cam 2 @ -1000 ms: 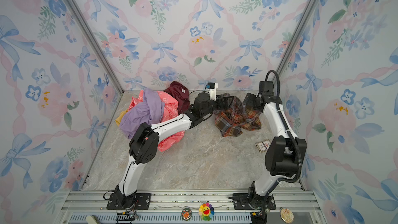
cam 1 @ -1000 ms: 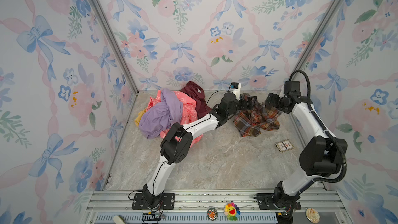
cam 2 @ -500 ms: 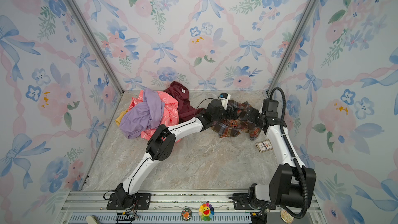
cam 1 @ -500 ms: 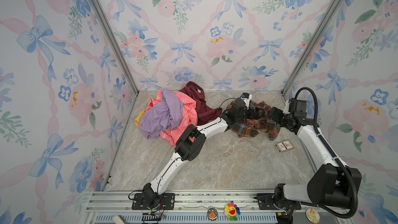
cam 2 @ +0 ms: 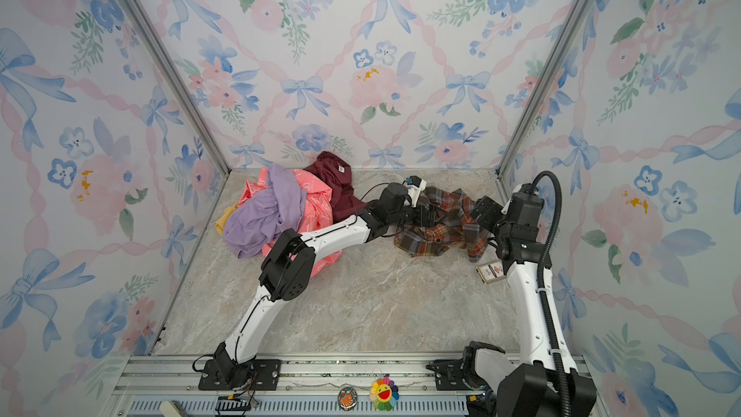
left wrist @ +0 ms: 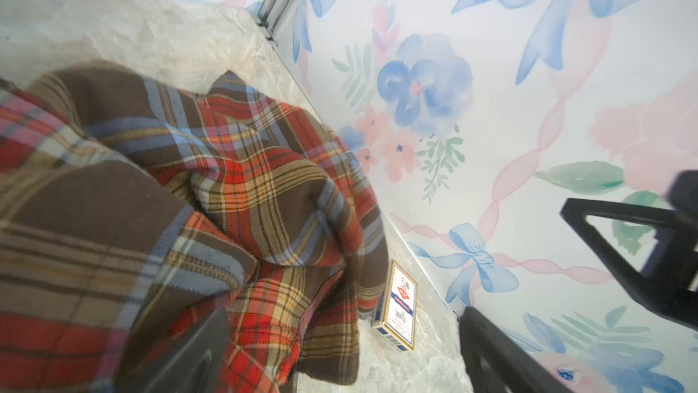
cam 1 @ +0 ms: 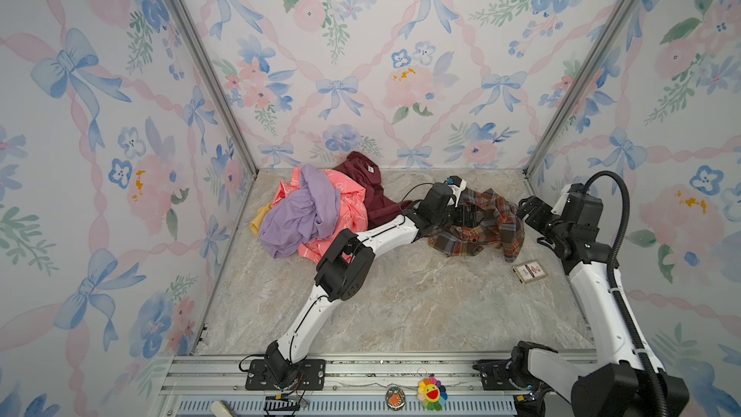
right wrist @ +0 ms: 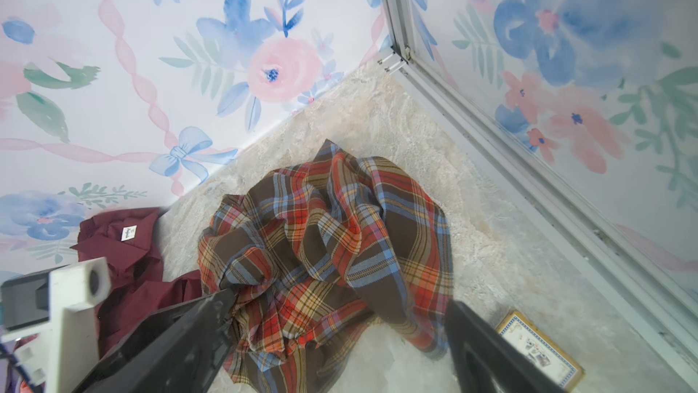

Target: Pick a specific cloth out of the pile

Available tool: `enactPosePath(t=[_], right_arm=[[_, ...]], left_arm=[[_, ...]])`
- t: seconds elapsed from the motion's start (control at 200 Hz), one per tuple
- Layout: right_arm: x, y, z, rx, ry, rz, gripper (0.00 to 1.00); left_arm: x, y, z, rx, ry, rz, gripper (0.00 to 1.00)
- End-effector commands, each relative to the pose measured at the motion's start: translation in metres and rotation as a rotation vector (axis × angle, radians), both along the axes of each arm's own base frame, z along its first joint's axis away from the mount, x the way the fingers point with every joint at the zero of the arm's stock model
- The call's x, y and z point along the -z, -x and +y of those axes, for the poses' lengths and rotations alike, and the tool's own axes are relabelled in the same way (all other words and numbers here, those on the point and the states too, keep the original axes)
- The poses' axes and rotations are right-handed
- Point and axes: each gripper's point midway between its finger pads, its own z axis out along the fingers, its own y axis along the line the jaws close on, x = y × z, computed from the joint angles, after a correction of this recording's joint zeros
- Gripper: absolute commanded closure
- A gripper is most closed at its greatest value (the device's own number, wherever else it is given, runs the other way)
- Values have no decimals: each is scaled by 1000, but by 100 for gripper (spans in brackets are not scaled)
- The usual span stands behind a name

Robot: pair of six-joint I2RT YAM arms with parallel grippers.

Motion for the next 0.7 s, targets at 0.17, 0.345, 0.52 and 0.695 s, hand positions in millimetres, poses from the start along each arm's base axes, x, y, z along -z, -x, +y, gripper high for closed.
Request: enactPosePath(t=[0.17, 0.345, 0.52, 0.695], right_arm=[[-7, 22, -6, 41, 42, -23, 3], [24, 23, 6, -37, 123, -67, 3], [66, 24, 15, -53, 334, -123, 3], [101, 10, 19, -42, 442, -209, 3]], left_arm=[[-89, 43, 45, 41, 61, -84, 5], [-128, 52, 154, -259, -105, -367, 2], [-112, 58, 313, -691, -338, -516, 2], [-29, 53, 500, -1190, -532, -359, 2]])
